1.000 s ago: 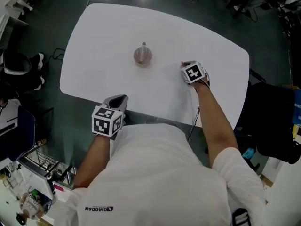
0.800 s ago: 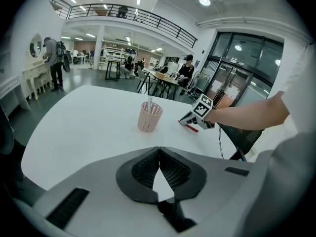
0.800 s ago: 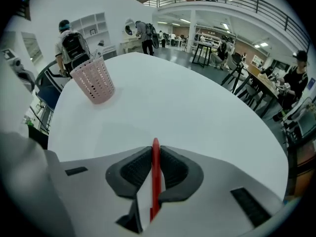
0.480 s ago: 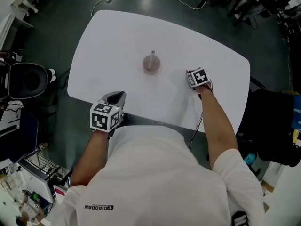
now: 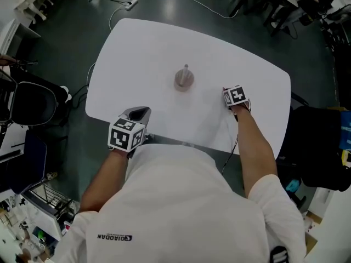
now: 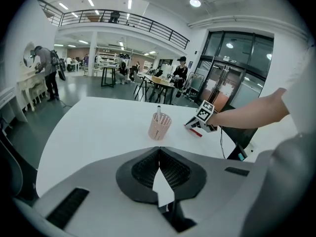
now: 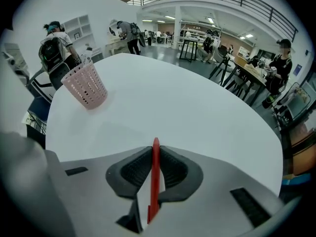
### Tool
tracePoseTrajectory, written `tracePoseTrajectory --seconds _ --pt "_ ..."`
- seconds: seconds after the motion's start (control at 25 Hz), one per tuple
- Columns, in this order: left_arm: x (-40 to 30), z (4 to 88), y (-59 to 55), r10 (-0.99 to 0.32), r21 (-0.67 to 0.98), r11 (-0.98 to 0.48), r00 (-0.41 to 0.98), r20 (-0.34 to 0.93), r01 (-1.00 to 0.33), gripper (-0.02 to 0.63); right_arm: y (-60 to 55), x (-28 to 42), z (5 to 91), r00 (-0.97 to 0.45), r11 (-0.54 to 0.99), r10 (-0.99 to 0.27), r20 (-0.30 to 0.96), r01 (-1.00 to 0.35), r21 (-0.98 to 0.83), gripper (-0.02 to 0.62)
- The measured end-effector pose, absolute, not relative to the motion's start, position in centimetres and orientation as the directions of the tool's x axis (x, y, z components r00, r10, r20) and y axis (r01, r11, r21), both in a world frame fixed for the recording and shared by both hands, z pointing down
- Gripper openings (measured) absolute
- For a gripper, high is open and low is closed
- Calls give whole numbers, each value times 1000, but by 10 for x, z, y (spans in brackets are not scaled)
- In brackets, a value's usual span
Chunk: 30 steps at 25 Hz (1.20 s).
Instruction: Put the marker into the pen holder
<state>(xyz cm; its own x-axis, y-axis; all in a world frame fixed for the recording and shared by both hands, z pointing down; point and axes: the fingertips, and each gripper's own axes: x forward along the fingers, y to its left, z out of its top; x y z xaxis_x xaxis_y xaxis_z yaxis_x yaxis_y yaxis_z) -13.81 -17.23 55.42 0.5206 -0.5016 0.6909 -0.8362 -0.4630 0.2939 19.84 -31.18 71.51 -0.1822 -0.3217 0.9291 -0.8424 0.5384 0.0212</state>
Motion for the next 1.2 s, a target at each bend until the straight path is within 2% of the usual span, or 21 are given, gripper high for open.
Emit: tracePoseTrajectory --seconds 0.32,0.6,1.04,1.2 --pt "-146 551 -188 -496 313 -486 552 670 -816 28 -298 187 674 -245 486 -413 877 -874 -16 66" --pt "-126 547 -201 -473 318 -540 593 651 -779 28 -272 158 629 -392 392 -536 747 -900 -191 66" --pt "-128 547 -197 -437 337 -578 631 641 -743 28 -228 86 589 -523 351 -625 580 -851 -390 66" --pt "-134 550 -199 -432 338 -581 632 643 -740 28 -230 58 576 -552 376 -636 539 -832 -408 66"
